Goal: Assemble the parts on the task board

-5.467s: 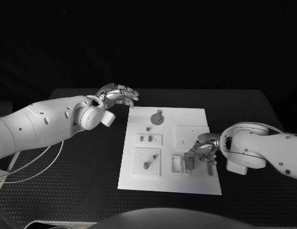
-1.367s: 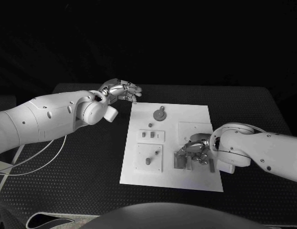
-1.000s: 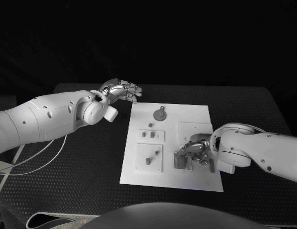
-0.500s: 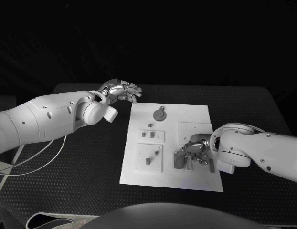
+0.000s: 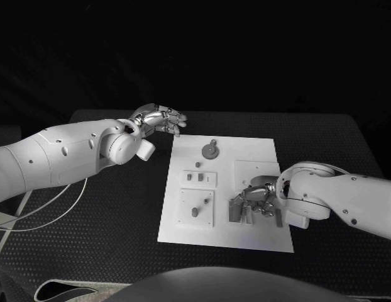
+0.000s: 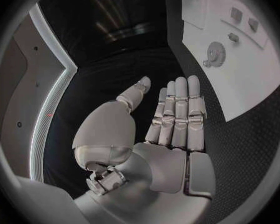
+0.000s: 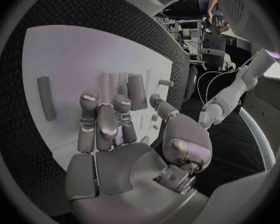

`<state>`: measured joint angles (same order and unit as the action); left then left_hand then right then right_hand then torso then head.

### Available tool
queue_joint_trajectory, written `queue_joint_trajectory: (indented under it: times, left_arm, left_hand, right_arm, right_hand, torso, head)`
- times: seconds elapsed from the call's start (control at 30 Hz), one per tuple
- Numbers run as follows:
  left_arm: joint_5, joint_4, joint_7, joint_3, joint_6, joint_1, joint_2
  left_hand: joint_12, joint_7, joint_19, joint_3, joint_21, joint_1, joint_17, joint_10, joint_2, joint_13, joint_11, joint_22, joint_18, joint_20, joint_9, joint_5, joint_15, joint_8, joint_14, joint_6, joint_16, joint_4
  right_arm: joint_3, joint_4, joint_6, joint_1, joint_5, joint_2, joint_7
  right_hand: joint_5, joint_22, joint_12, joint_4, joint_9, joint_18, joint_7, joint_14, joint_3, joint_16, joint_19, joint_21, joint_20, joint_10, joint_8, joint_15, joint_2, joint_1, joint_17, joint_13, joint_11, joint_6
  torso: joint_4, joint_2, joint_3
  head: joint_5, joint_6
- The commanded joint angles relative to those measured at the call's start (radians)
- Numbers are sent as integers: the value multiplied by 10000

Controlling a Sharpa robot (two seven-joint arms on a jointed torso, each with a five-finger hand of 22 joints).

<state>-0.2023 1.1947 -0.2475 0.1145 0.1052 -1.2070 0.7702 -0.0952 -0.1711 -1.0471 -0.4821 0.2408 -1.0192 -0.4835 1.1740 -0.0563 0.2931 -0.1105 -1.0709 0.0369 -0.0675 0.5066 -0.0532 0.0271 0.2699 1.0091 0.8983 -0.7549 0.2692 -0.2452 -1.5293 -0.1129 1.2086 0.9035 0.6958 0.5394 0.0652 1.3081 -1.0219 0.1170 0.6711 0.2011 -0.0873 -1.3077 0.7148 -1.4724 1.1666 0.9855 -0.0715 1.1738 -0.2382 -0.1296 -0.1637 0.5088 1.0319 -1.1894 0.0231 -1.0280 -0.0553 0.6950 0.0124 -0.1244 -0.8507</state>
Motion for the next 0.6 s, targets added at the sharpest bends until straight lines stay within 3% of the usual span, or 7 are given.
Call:
queue_joint_trajectory:
  times: [0.03,0.1,0.23,0.27,0.37,0.6]
  left_arm:
    - [50,22,-60,-6,-136,-8,-7]
    - [50,22,-55,-6,-146,-8,-6]
    - [50,20,-55,-6,-150,-8,-6]
    - [50,17,-51,-6,-158,-8,-6]
    - [50,8,-57,-6,-146,-8,-15]
    - [50,0,-57,-6,-152,-7,-11]
  left_hand:
    - [21,13,-71,1,-47,86,-16,47,12,-15,-17,-1,147,-27,-11,-32,15,57,79,-55,52,-70]
    - [21,14,-71,0,-47,86,-17,47,13,-15,-17,-1,147,-27,-12,-32,15,57,79,-55,53,-71]
    - [21,14,-71,-2,-48,87,-21,48,14,-15,-17,-2,147,-27,-13,-32,15,58,79,-55,55,-74]
    - [21,14,-71,-3,-48,87,-21,48,14,-16,-17,-2,147,-27,-13,-32,15,58,79,-55,56,-74]
    - [21,14,-71,-5,-49,86,-23,48,15,-16,-17,-3,147,-27,-14,-33,15,59,79,-55,57,-75]
    - [21,14,-71,-7,-50,86,-28,47,15,-17,-17,-3,147,-27,-15,-32,15,60,80,-56,61,-77]
  right_arm:
    - [-25,9,68,-46,38,-14,-8]
    - [-25,16,122,-47,75,-13,-7]
    - [-25,9,277,-47,441,18,-24]
    - [-25,7,263,-47,488,26,-35]
    - [-24,-41,201,-46,531,60,-70]
    - [-22,-223,245,-45,754,293,-143]
  right_hand:
    - [17,108,-17,-63,0,607,-20,54,39,61,37,-14,-46,-41,26,13,-84,32,-5,11,-8,41]
    - [6,117,-26,-36,11,607,-23,45,46,57,41,-4,-48,-42,21,16,17,115,10,8,-10,42]
    - [-4,156,-65,311,56,607,-20,1,-130,29,26,40,-31,-22,-11,21,891,327,82,-1,-9,15]
    - [-1,159,-65,412,61,607,-21,-4,-200,29,16,45,-22,-23,-11,21,971,331,89,3,-10,15]
    - [7,158,-65,553,66,607,-16,-6,-302,34,2,45,-11,-22,-14,19,883,315,93,12,-8,4]
    - [23,126,-54,532,65,607,-3,4,-275,67,14,13,-18,-13,-8,5,275,288,56,40,6,-17]
  torso:
    - [-2,-2,2]
    - [-3,-5,3]
    - [-3,0,1]
    - [-3,0,1]
    - [0,-4,-2]
    - [5,-1,1]
  head:
    - [-5,-12]
    - [-7,-16]
    - [-9,-17]
    - [-9,-17]
    - [-1,-7]
    - [3,28]
